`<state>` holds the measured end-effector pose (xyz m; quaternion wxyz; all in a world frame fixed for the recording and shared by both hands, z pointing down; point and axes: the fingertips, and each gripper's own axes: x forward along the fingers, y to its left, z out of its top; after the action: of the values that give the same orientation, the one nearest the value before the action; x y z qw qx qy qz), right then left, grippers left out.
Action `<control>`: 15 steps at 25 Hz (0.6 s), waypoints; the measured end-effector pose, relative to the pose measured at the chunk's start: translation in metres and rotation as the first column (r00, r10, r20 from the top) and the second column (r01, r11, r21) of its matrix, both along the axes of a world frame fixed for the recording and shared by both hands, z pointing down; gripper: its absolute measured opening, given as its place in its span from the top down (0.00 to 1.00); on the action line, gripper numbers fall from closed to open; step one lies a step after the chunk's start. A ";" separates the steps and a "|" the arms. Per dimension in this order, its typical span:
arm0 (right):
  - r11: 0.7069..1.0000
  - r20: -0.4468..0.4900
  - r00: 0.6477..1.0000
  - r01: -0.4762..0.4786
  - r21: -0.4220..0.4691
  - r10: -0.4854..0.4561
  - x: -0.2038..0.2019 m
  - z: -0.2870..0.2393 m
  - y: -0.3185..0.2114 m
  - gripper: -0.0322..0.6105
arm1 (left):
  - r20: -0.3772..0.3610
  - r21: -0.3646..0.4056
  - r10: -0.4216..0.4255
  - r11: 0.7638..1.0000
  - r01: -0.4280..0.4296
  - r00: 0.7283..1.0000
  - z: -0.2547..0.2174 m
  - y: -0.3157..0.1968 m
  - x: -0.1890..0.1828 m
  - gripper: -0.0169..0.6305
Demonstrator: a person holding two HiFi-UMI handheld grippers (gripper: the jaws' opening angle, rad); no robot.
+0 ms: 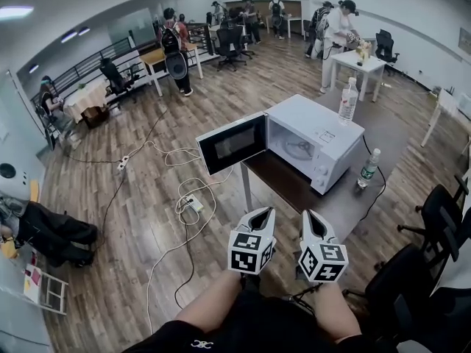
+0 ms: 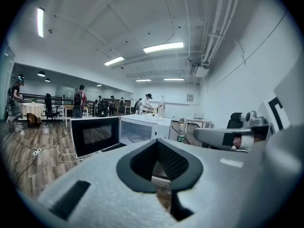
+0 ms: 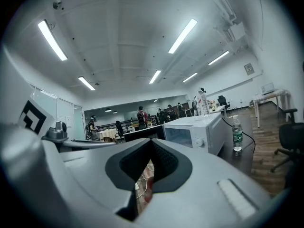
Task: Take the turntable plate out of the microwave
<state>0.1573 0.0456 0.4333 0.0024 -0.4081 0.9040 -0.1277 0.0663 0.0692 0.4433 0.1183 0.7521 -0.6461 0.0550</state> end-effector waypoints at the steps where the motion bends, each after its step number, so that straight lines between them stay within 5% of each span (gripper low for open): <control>1: 1.000 0.003 1.000 -0.005 -0.004 0.005 0.002 0.000 -0.004 0.94 | 0.000 -0.001 0.005 1.000 -0.005 1.000 0.001 -0.003 0.001 0.96; 15: 0.998 -0.046 0.997 -0.057 -0.005 0.057 -0.010 0.012 -0.072 0.94 | -0.030 -0.009 0.053 0.999 -0.053 0.998 0.014 -0.079 -0.010 0.96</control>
<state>0.1470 -0.0263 0.4451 -0.0160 -0.4365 0.8914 -0.1209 0.0559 -0.0095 0.4577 0.1302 0.7690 -0.6238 0.0499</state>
